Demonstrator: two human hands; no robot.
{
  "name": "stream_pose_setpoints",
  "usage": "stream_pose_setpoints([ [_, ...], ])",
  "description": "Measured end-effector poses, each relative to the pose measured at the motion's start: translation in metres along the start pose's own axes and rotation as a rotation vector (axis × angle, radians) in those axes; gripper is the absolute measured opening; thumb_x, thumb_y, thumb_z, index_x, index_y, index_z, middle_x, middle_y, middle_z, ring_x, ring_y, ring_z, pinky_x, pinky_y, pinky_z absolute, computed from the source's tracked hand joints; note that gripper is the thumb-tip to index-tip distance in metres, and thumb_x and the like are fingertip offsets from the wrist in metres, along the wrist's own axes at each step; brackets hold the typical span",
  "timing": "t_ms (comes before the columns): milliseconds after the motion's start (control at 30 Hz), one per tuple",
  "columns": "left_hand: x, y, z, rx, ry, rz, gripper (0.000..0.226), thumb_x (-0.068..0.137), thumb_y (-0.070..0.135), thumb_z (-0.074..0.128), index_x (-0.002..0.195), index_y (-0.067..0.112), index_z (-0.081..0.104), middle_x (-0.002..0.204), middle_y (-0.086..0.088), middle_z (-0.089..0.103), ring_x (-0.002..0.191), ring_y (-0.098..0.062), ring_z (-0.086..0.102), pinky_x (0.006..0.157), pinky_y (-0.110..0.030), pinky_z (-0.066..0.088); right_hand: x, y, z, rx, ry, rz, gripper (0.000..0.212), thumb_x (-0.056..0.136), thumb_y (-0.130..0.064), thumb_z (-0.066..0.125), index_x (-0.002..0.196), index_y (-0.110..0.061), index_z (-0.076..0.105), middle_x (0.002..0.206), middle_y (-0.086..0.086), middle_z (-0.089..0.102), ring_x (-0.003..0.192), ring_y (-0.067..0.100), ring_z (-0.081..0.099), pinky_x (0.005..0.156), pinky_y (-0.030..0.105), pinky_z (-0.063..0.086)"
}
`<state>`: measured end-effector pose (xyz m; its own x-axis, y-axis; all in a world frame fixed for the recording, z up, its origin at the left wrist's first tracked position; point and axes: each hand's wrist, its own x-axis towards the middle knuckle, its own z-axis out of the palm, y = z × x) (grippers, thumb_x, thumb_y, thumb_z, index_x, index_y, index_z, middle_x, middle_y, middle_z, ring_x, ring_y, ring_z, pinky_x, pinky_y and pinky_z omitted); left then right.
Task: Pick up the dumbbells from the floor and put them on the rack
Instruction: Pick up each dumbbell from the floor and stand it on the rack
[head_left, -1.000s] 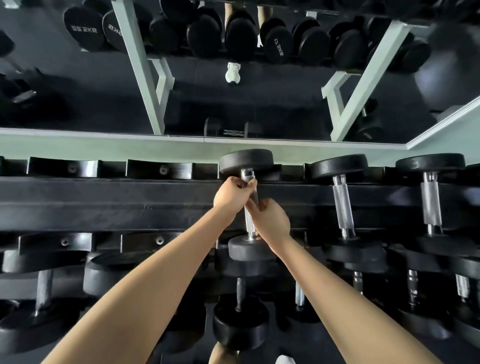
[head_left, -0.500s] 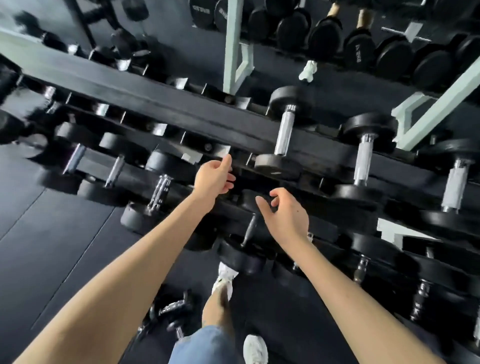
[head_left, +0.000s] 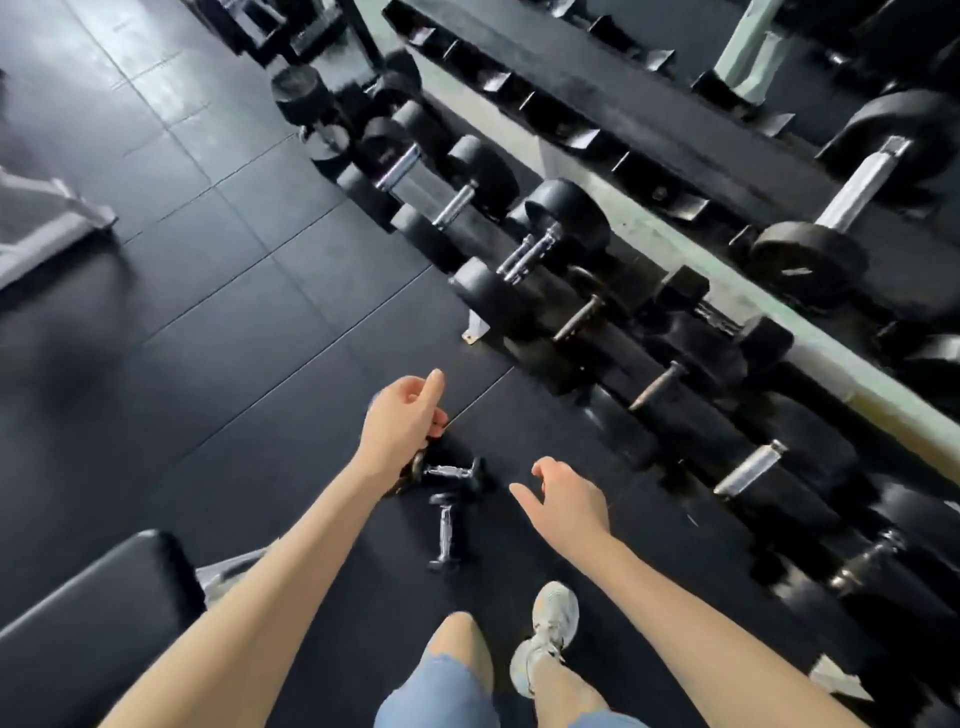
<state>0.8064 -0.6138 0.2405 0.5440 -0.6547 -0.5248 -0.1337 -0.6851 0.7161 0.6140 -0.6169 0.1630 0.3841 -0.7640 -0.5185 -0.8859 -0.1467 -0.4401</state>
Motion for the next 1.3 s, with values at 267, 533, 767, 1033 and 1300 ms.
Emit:
stream_pose_setpoints([
  [267, 0.060, -0.162, -0.038, 0.015, 0.012, -0.153, 0.033, 0.095, 0.040, 0.045, 0.084, 0.012, 0.059, 0.068, -0.002, 0.065, 0.058, -0.016, 0.059, 0.052, -0.025, 0.042, 0.053, -0.038, 0.135, -0.175, -0.206, 0.004, 0.043, 0.096, -0.049, 0.041, 0.121, -0.015, 0.048, 0.121, 0.004, 0.059, 0.108, 0.027, 0.061, 0.085, 0.037, 0.046],
  [533, 0.161, -0.368, -0.023, 0.388, -0.217, -0.212, 0.037, 0.093, 0.050, 0.041, 0.091, 0.018, 0.060, 0.075, 0.004, 0.068, 0.080, -0.020, 0.065, 0.076, -0.034, 0.052, 0.139, -0.028, 0.307, -0.197, -0.243, 0.224, 0.045, 0.095, -0.050, 0.042, 0.123, -0.014, 0.048, 0.118, 0.004, 0.060, 0.101, 0.027, 0.064, 0.077, 0.036, 0.049],
  [767, 0.256, -0.515, 0.039, 0.672, -0.296, -0.115, 0.041, 0.094, 0.049, 0.039, 0.108, 0.016, 0.059, 0.098, -0.001, 0.069, 0.094, -0.025, 0.063, 0.076, -0.032, 0.045, 0.219, 0.012, 0.450, -0.200, -0.254, 0.286, 0.043, 0.095, -0.048, 0.044, 0.119, -0.013, 0.050, 0.114, 0.004, 0.061, 0.099, 0.028, 0.063, 0.073, 0.034, 0.044],
  [1033, 0.324, -0.635, 0.138, 0.614, -0.317, -0.185, 0.049, 0.095, 0.051, 0.036, 0.123, 0.015, 0.053, 0.109, -0.004, 0.067, 0.102, -0.026, 0.061, 0.079, -0.032, 0.042, 0.291, 0.070, 0.578, -0.261, -0.277, 0.191, 0.047, 0.092, -0.053, 0.045, 0.117, -0.013, 0.050, 0.111, 0.005, 0.061, 0.096, 0.027, 0.063, 0.066, 0.033, 0.040],
  [1300, 0.364, -0.673, 0.203, -0.037, -0.331, -0.472, 0.053, 0.088, 0.050, 0.055, 0.128, 0.015, 0.050, 0.122, 0.000, 0.059, 0.108, -0.015, 0.056, 0.085, -0.025, 0.043, 0.318, 0.101, 0.647, -0.116, -0.365, 0.345, 0.058, 0.085, -0.059, 0.054, 0.122, -0.014, 0.045, 0.114, 0.007, 0.063, 0.102, 0.027, 0.063, 0.070, 0.032, 0.041],
])
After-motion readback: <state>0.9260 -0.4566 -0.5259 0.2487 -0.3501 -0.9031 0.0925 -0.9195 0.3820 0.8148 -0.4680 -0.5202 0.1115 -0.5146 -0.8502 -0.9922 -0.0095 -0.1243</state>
